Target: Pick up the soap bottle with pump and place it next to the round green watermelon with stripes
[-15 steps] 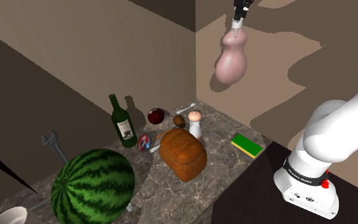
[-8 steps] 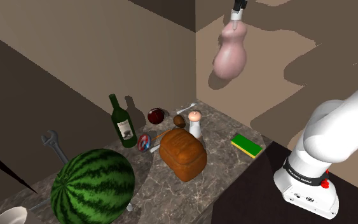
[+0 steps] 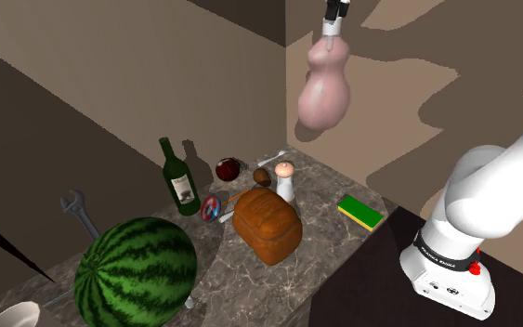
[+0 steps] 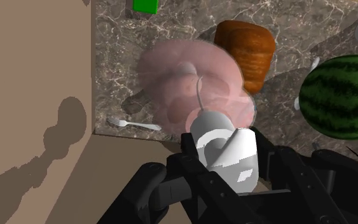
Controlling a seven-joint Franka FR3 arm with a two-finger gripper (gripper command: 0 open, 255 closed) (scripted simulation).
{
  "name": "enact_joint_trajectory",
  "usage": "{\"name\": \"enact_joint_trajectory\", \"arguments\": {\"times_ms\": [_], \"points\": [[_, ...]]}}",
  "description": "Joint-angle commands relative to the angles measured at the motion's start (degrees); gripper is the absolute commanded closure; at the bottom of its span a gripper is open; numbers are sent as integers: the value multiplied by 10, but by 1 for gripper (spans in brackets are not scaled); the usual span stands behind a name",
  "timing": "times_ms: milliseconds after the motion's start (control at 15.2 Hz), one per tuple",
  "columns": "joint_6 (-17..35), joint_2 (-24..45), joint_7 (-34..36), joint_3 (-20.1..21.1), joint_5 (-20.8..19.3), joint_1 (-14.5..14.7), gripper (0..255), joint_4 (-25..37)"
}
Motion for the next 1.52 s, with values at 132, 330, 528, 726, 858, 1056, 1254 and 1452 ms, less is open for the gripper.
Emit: {"name": "enact_joint_trajectory", "arguments": {"times_ms": [132,330,528,726,858,1056,1254,1452], "points": [[1,-4,66,53,15,11,255,-4],[0,4,112,90,24,18,255,7],[-2,17,159,129,32,24,255,23],[-3,37,208,171,35,30,255,47],[-5,55,241,200,34,33,255,66],[-8,89,294,249,27,38,255,103],[-15,134,352,304,8,45,255,149],[-27,195,418,369,-31,58,255,208]]}}
